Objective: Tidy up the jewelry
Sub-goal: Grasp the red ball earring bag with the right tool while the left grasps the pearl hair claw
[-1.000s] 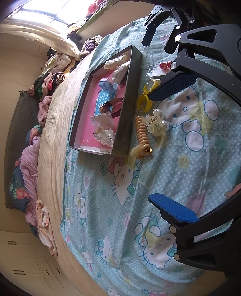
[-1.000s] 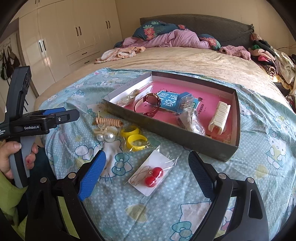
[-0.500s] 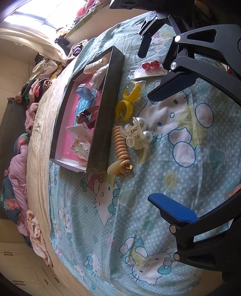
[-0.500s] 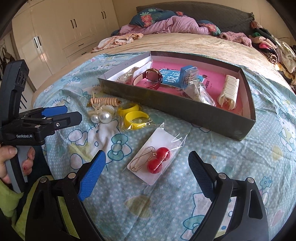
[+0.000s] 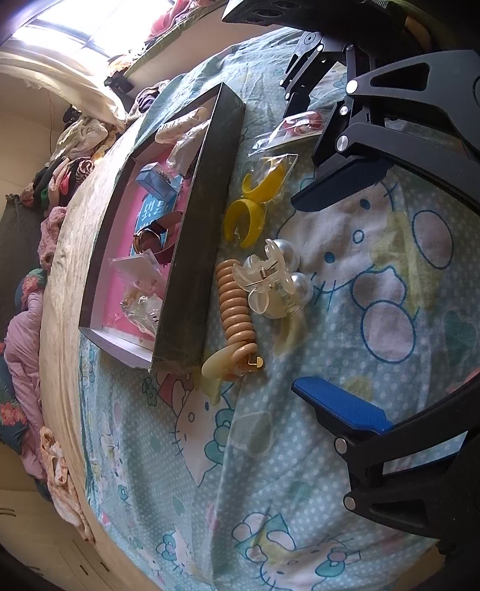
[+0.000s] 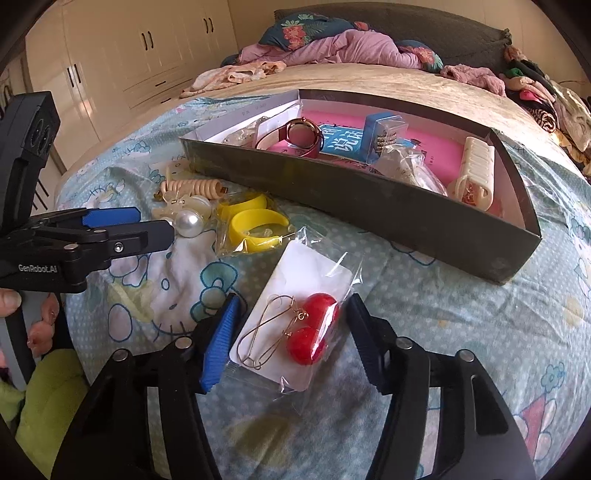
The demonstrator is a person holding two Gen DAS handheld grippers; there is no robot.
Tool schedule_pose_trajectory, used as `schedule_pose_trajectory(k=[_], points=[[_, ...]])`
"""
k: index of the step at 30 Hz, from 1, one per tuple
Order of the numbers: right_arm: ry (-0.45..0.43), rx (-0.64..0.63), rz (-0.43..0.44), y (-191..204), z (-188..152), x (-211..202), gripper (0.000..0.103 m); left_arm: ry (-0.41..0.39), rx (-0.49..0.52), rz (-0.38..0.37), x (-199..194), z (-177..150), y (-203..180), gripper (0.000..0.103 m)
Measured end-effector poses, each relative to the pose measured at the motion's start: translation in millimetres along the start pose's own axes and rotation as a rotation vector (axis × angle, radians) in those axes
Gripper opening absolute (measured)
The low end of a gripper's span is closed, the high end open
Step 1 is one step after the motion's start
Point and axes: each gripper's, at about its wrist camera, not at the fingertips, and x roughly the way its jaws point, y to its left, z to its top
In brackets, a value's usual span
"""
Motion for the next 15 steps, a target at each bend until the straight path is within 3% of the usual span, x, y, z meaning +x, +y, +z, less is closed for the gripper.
schedule_pose_trajectory(k=[7,12,15], points=[[-0.005,0.015,0.033,-10,1,-10,0.043,0.000,-0.003,0.008,12,9,-2,0.067],[-0.015,0.015,0.043,-10,1,-18,0.042,-0.002,-0.006,-0.004,17,15,-1,0.040],[-0.022,0.012,0.044,-9,3,-23,0.042,-0.010,0.007,-0.006,14,12,-4,0.040]])
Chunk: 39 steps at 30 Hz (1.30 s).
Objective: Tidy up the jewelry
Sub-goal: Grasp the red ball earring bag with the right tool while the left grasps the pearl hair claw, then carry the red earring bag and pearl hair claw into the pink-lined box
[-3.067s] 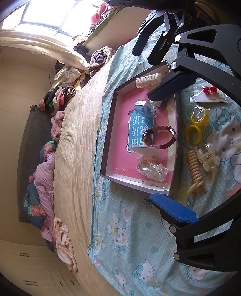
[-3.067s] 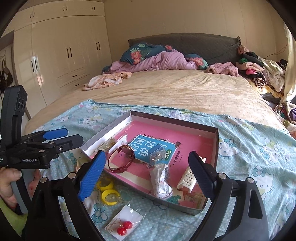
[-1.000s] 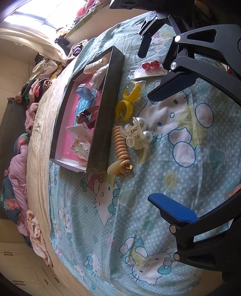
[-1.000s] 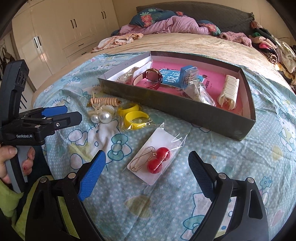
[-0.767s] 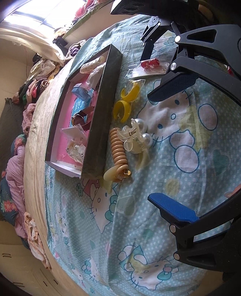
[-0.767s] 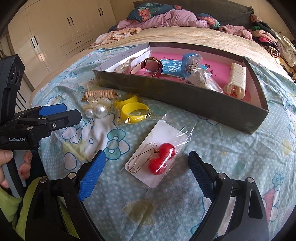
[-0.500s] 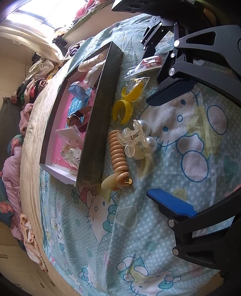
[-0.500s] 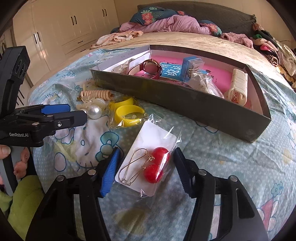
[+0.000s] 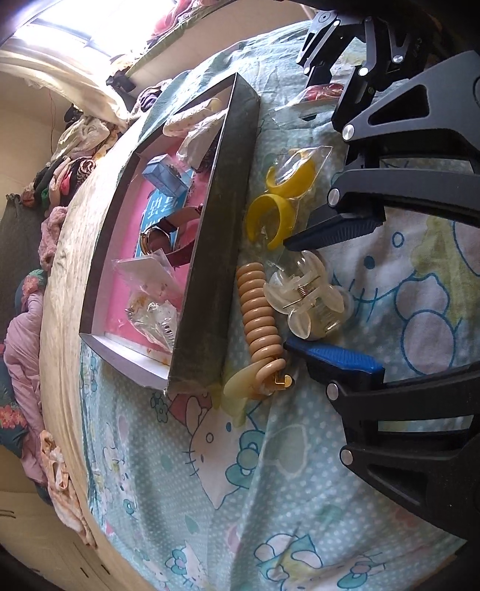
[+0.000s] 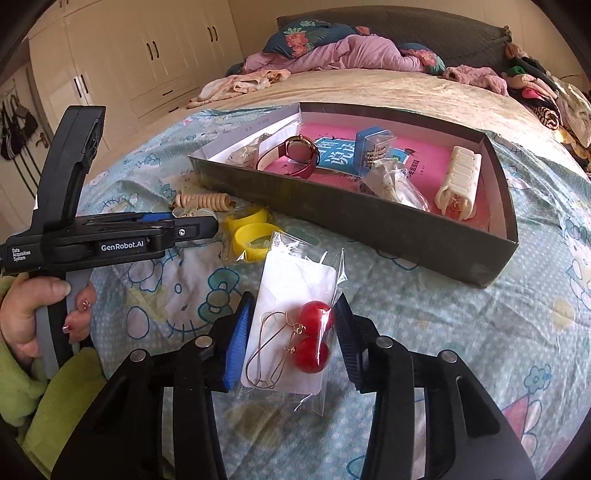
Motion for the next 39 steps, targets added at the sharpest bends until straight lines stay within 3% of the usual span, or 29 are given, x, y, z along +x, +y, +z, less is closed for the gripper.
schedule_pose_trajectory(k=[9,19,39], points=[[-0.047,-0.004,-0.012,-2,6,-23,0.041,-0.063,0.011,-0.024,-33,-8,-4,0.040],[-0.116,-0.016,-0.041,-9,23,-44,0.041,-0.162,0.015,-0.033,-68,8,-10,0.040],[-0.230,0.010,-0.103,-40,52,-67,0.041,-0.179,0.074,-0.079,-52,46,-45,0.040]])
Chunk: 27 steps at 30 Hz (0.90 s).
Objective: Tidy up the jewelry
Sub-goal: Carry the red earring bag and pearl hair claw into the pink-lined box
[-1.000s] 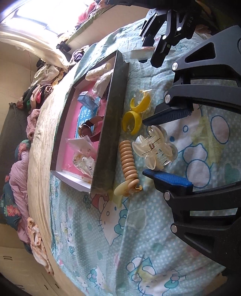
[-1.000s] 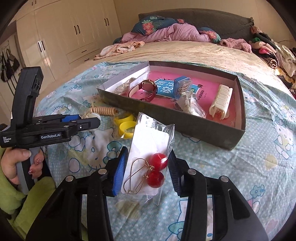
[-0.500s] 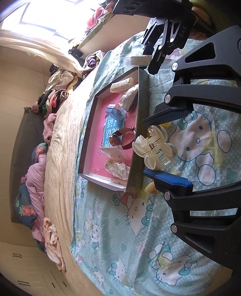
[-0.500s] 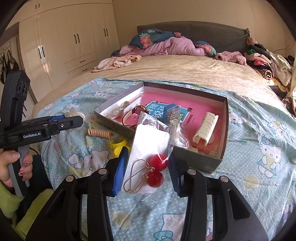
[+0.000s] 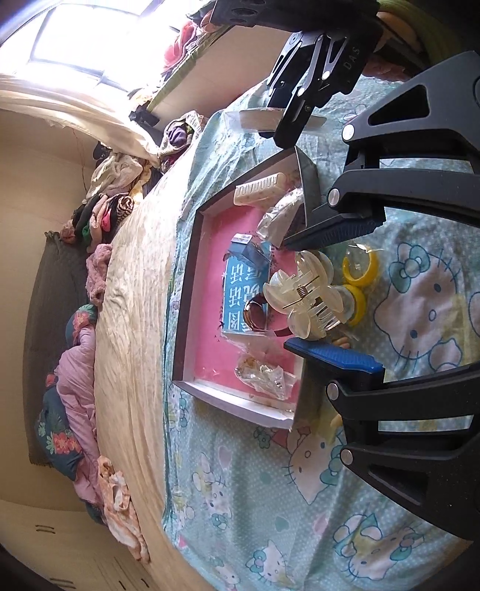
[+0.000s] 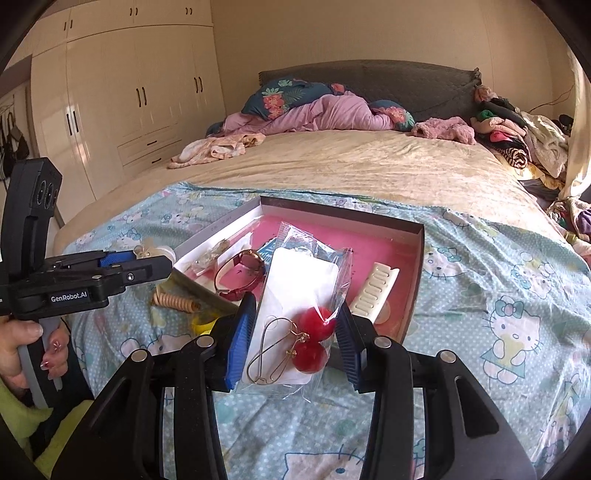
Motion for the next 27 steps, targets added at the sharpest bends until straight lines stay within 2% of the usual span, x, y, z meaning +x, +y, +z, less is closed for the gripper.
schedule_pose_trajectory(k=[12,27], points=[[-0.032,0.039,-0.065,-36,10,5,0.041,0.026,0.018,-0.030,33,20,-16,0.040],[-0.002,0.065,-0.087,-54,15,34,0.041,0.074,0.039,-0.043,66,23,-27,0.040]])
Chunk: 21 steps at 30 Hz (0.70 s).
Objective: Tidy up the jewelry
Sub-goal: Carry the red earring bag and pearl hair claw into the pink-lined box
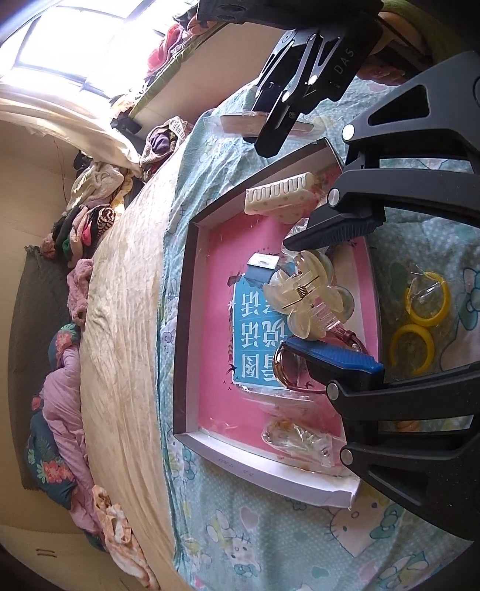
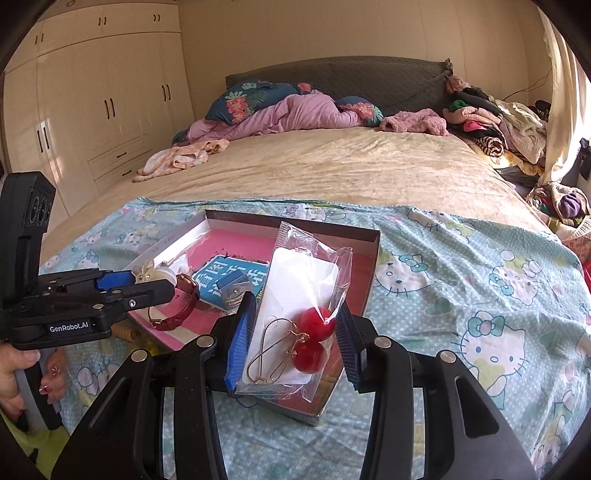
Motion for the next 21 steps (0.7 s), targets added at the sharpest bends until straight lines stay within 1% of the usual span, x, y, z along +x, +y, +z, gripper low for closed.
schedule_pose_trajectory(k=[16,21], points=[[0.034,0.046,-0.034,-18,4,31,0.041,0.048,0.013,-0.029,24,-4,-8,0.040],[0.051,0.052,-0.032,-20,3,39,0.041,0.064,0.022,-0.039,31,-7,-11,0.040]])
